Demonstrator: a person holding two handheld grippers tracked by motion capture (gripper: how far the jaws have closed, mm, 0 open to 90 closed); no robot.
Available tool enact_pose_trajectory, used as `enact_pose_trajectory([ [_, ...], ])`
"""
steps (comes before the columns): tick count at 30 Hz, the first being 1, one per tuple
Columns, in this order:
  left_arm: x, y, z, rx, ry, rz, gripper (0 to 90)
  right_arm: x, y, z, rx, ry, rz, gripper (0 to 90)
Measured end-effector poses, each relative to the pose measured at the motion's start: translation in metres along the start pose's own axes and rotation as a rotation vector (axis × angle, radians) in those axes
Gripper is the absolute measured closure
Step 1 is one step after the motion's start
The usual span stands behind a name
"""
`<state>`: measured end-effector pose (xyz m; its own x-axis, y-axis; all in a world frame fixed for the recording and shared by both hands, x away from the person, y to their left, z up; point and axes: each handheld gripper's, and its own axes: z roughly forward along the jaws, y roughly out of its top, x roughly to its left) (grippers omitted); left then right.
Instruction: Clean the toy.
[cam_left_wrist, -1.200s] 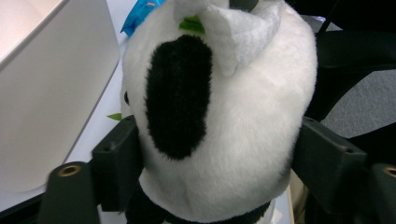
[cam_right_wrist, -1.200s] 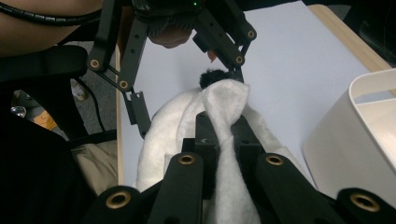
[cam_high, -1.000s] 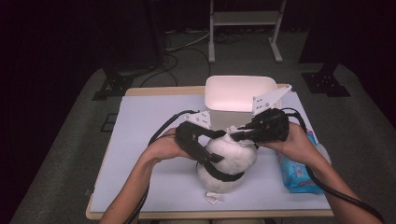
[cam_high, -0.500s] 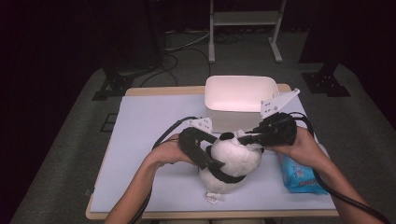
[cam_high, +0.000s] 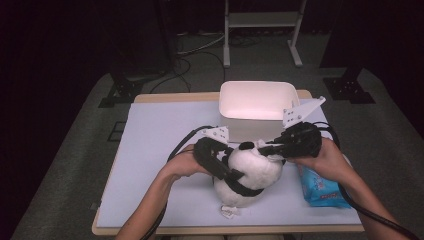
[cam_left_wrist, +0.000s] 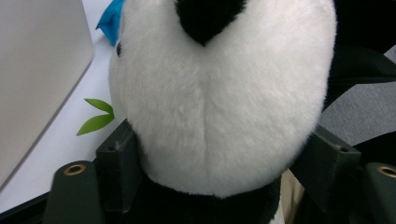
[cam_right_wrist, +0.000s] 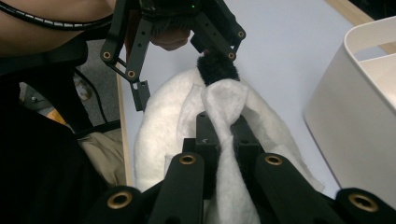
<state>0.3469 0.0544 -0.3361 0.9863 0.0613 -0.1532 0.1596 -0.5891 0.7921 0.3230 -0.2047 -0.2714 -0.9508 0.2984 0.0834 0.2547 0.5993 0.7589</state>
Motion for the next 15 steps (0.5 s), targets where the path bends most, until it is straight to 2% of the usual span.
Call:
enact_pose_trajectory([
  [1, 0.000, 0.002, -0.004, 0.002, 0.007, 0.011, 29.5, 0.000, 0.002, -0.002, -0.012, -0.005, -0.005, 84.4],
  [7, -0.001, 0.006, -0.011, 0.011, 0.024, 0.016, 31.4, 0.001, 0.007, -0.003, -0.037, -0.017, -0.016, 84.3],
  [15, -0.005, 0.015, -0.025, 0.026, 0.061, 0.038, 32.2, 0.001, 0.010, -0.008, -0.053, -0.030, -0.016, 84.2],
])
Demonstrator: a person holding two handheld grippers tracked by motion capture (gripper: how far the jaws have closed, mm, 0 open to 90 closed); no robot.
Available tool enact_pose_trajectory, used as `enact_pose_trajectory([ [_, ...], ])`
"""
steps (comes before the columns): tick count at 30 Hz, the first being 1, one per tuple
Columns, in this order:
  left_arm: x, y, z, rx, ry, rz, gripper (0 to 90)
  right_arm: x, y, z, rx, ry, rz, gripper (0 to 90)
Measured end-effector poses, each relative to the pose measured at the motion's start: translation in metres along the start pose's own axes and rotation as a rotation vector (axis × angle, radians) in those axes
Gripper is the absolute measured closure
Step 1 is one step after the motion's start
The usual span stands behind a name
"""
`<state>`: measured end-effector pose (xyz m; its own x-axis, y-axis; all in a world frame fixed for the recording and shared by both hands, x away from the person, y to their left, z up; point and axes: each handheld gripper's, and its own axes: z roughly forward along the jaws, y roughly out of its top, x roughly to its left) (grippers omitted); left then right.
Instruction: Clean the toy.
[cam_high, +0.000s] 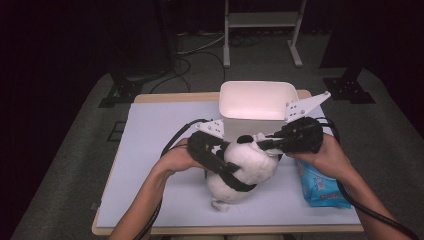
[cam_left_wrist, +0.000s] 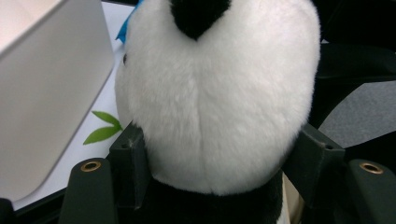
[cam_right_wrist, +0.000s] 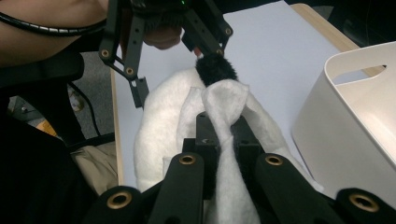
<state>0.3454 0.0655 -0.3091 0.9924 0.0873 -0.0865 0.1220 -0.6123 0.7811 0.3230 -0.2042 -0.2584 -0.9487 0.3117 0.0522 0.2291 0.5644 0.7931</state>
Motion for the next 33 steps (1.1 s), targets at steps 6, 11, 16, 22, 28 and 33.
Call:
enact_pose_trajectory([
  [6, 0.000, -0.001, 0.001, 0.039, 0.006, 0.008, 32.1, -0.002, -0.007, 0.006, 0.003, 0.020, 0.019, 84.2],
  [11, -0.002, 0.000, 0.009, 0.043, 0.002, -0.003, 31.3, -0.003, -0.011, 0.005, 0.019, 0.012, 0.029, 84.2],
  [16, -0.003, 0.004, 0.015, 0.046, -0.004, 0.006, 30.8, -0.002, -0.007, 0.001, 0.012, 0.008, 0.017, 84.1],
  [22, -0.004, 0.008, 0.021, 0.062, -0.006, 0.019, 30.2, 0.004, 0.002, 0.006, 0.027, 0.015, -0.014, 84.1],
  [28, -0.003, 0.005, 0.026, 0.075, -0.018, 0.014, 27.3, 0.003, -0.002, 0.013, 0.083, 0.006, -0.018, 84.2],
  [33, -0.002, 0.005, 0.030, 0.073, -0.019, 0.002, 21.2, 0.000, -0.009, 0.013, 0.091, 0.014, 0.004, 84.1],
])
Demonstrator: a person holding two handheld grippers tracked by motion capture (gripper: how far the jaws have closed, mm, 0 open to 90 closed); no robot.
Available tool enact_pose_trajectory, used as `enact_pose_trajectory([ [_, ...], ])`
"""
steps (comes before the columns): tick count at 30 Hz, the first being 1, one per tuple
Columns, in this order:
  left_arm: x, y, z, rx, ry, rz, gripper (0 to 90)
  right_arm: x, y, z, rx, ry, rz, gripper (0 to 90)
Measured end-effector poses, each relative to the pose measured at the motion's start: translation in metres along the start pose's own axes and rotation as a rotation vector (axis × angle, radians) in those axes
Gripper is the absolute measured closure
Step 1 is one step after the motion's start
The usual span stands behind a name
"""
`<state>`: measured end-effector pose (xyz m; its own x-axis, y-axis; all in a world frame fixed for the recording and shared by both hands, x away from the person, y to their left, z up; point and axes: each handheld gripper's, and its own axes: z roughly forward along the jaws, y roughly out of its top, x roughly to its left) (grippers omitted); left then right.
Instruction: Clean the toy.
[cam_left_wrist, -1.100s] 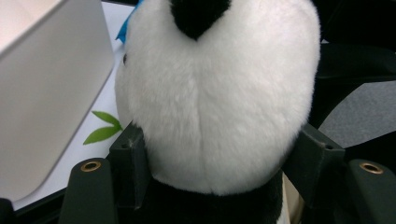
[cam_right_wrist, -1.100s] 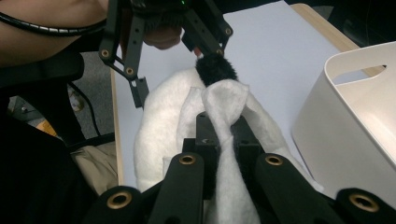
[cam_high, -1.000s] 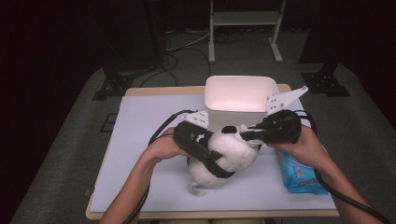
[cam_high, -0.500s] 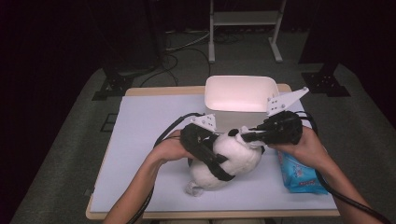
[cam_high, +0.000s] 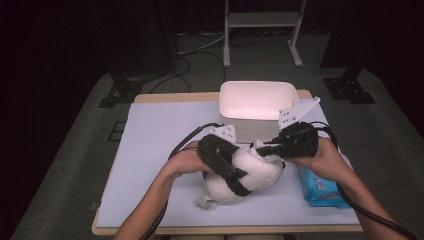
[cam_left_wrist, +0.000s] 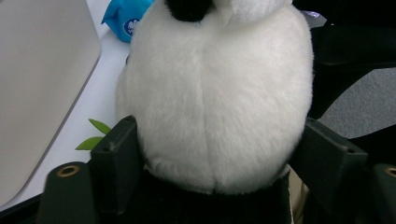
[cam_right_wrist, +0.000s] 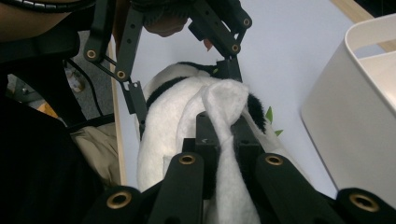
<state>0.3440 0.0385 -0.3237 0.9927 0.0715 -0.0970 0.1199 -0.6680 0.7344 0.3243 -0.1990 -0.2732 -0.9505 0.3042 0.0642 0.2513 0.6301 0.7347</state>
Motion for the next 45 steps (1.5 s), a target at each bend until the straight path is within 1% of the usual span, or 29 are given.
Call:
enact_pose_trajectory([
  [5, -0.001, 0.000, 0.003, 0.005, 0.005, 0.002, 17.6, -0.002, -0.008, -0.001, 0.002, -0.002, 0.015, 84.2],
  [7, 0.000, -0.001, 0.003, 0.019, 0.008, 0.004, 17.3, -0.003, -0.012, -0.002, 0.005, -0.006, 0.022, 84.2],
  [9, 0.000, -0.002, 0.003, 0.025, 0.013, -0.002, 16.3, -0.004, -0.017, -0.003, -0.001, -0.007, 0.039, 84.2],
  [10, 0.000, -0.003, 0.002, 0.031, 0.015, 0.006, 16.1, -0.005, -0.018, -0.004, 0.002, -0.006, 0.041, 84.2],
  [15, -0.001, -0.006, -0.002, 0.016, 0.019, 0.002, 16.1, -0.006, -0.025, -0.006, 0.004, -0.009, 0.061, 84.2],
  [18, -0.001, -0.008, -0.004, 0.019, 0.025, 0.008, 16.1, -0.007, -0.029, -0.006, 0.005, -0.008, 0.070, 84.2],
  [20, -0.002, -0.010, -0.005, 0.013, 0.029, -0.002, 15.9, -0.008, -0.032, -0.007, 0.005, -0.012, 0.075, 84.3],
  [23, -0.001, -0.013, -0.007, 0.020, 0.034, -0.010, 15.1, -0.009, -0.037, -0.008, 0.006, -0.016, 0.087, 84.2],
  [24, -0.001, -0.014, -0.007, 0.030, 0.038, -0.010, 14.1, -0.010, -0.038, -0.008, 0.006, -0.017, 0.088, 84.2],
  [25, -0.001, -0.016, -0.007, 0.041, 0.046, -0.018, 13.0, -0.010, -0.040, -0.009, 0.006, -0.018, 0.092, 84.2],
  [26, -0.001, -0.018, -0.007, 0.041, 0.052, -0.012, 13.0, -0.010, -0.041, -0.009, 0.007, -0.017, 0.097, 84.2],
  [27, -0.002, -0.020, -0.008, 0.029, 0.046, -0.015, 13.0, -0.011, -0.043, -0.009, 0.008, -0.018, 0.099, 84.2],
  [29, -0.003, -0.022, -0.010, 0.022, 0.053, -0.014, 12.9, -0.012, -0.046, -0.008, 0.002, -0.010, 0.103, 84.3],
  [31, -0.002, -0.024, -0.012, 0.043, 0.065, -0.022, 11.7, -0.012, -0.049, -0.008, 0.009, -0.015, 0.108, 84.3],
  [32, -0.002, -0.025, -0.013, 0.045, 0.069, -0.024, 11.7, -0.013, -0.052, -0.008, 0.011, -0.019, 0.112, 84.3],
  [33, -0.001, -0.027, -0.013, 0.047, 0.066, -0.031, 11.7, -0.014, -0.053, -0.009, 0.010, -0.018, 0.120, 84.3],
  [35, -0.001, -0.029, -0.015, 0.056, 0.071, -0.030, 11.7, -0.015, -0.058, -0.010, 0.011, -0.019, 0.130, 84.3],
  [37, -0.002, -0.031, -0.015, 0.051, 0.068, -0.039, 11.6, -0.015, -0.061, -0.010, 0.014, -0.022, 0.136, 84.3],
  [39, -0.002, -0.033, -0.015, 0.056, 0.071, -0.040, 11.4, -0.016, -0.064, -0.009, 0.018, -0.019, 0.141, 84.3],
  [42, -0.002, -0.036, -0.014, 0.076, 0.079, -0.038, 10.8, -0.017, -0.069, -0.009, 0.025, -0.021, 0.153, 84.3],
  [43, -0.002, -0.037, -0.013, 0.076, 0.077, -0.042, 10.5, -0.017, -0.070, -0.009, 0.028, -0.022, 0.155, 84.3],
  [45, -0.002, -0.037, -0.012, 0.073, 0.074, -0.039, 10.2, -0.017, -0.073, -0.009, 0.031, -0.023, 0.163, 84.3],
])
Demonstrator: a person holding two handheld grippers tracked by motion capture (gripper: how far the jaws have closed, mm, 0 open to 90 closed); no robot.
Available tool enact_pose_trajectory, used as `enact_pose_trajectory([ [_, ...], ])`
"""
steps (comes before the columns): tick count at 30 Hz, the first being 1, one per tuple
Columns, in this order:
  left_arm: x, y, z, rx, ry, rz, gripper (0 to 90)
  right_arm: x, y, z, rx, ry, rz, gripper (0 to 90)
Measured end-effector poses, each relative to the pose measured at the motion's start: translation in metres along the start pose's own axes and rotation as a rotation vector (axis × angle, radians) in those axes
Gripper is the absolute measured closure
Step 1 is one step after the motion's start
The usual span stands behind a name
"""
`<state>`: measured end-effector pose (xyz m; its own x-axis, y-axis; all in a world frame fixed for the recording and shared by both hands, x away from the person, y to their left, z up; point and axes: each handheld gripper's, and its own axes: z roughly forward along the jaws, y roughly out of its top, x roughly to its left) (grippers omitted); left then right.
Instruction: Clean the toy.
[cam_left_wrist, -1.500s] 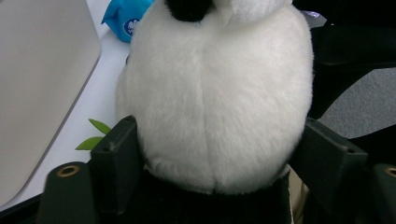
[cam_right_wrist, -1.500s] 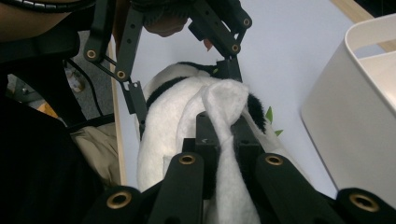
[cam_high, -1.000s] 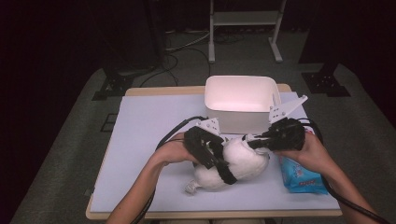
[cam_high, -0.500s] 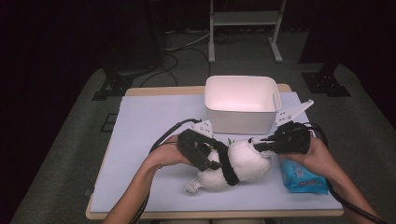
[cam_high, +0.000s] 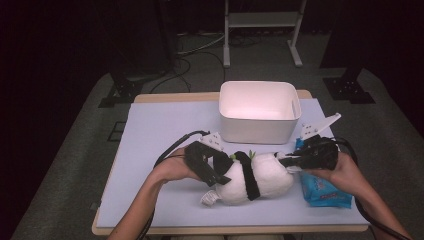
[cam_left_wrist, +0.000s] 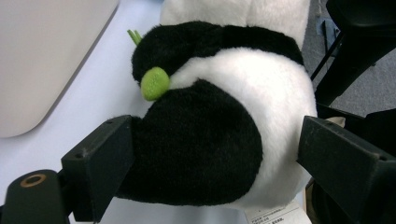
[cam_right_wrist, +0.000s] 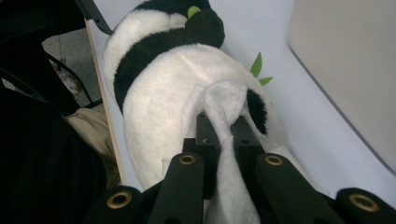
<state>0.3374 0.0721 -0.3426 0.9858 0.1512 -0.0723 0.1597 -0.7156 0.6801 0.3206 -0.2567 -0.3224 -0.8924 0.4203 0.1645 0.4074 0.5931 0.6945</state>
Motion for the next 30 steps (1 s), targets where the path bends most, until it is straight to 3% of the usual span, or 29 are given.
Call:
enact_pose_trajectory([
  [20, -0.001, 0.006, 0.000, 0.024, 0.026, 0.021, 9.9, -0.006, -0.023, 0.018, -0.013, 0.035, 0.054, 84.6],
  [30, 0.000, 0.003, -0.007, 0.032, 0.038, 0.012, 9.9, -0.006, -0.021, 0.029, -0.036, 0.063, 0.061, 84.6],
])
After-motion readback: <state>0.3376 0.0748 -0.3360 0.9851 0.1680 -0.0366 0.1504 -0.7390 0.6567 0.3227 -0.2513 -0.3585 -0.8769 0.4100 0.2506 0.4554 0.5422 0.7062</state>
